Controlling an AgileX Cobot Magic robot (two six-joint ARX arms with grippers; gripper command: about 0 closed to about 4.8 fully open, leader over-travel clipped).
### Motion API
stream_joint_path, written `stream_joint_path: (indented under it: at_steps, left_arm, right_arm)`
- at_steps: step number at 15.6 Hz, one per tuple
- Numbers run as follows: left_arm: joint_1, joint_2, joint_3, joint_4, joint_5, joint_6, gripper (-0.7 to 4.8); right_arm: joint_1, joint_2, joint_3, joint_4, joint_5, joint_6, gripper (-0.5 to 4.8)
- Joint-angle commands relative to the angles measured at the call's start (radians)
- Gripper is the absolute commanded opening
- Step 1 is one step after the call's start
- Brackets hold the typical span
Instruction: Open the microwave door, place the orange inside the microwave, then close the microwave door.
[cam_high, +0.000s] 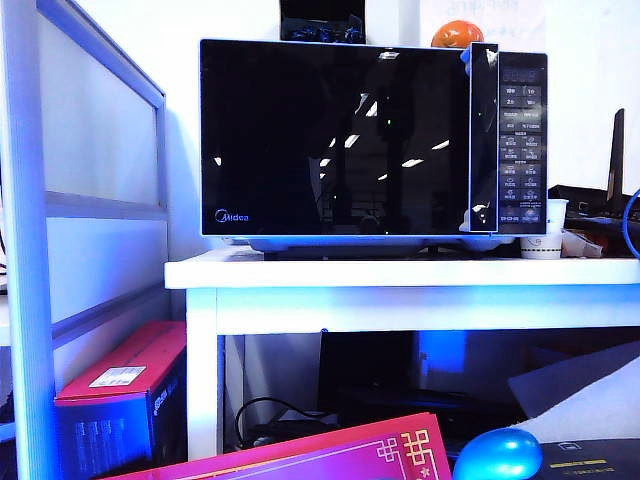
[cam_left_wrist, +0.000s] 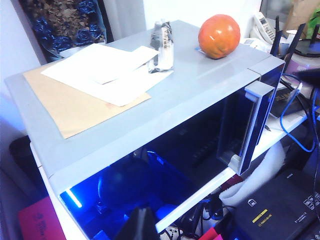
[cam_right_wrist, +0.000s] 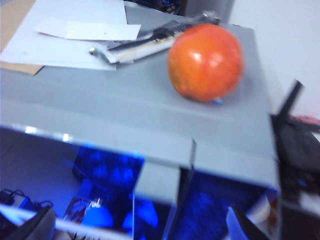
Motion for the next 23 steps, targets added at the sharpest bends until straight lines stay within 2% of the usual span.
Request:
stream_joint_path:
  at_steps: [1,4,6,10,13,17,22,23]
  left_arm:
    - [-0.001,-0.002,0.002,0.021,0.005,0.003,-0.05]
    - [-0.001,0.002,0.002,0.042,0.006,0.003,-0.05]
    - [-0.001,0.002,0.002,0.047,0.006,0.003,-0.04]
    - [-0.001,0.002,0.002,0.048,0.006,0.003,-0.04]
    - [-0.001,0.006,0.002,0.049,0.006,0.004,-0.05]
    - [-0.001,0.008,0.002,0.048,0.006,0.004,-0.05]
    - [-0.001,0.008,0.002,0.049,0.006,0.004,-0.05]
    - [-0.001,0.008,0.002,0.049,0.006,0.004,-0.05]
  right_arm:
    - [-0.002,-0.054,0.005,-0.162,0.001,0.019,4.79]
    - [-0.002,-0.054,-0.026,-0.245,0.001,0.019,4.79]
    - [0.010,-0.053,-0.089,-0.195,0.001,0.031,4.79]
    - [0.018,-0.007,-0.174,0.050,0.002,0.111,4.79]
    - [0.023,0.049,-0.174,0.105,0.002,0.121,4.79]
    - [0.030,0.117,-0.174,0.150,0.086,0.120,4.79]
    - [0.030,0.138,-0.174,0.252,0.091,0.120,4.79]
    - [0.030,0.140,-0.174,0.256,0.091,0.120,4.63]
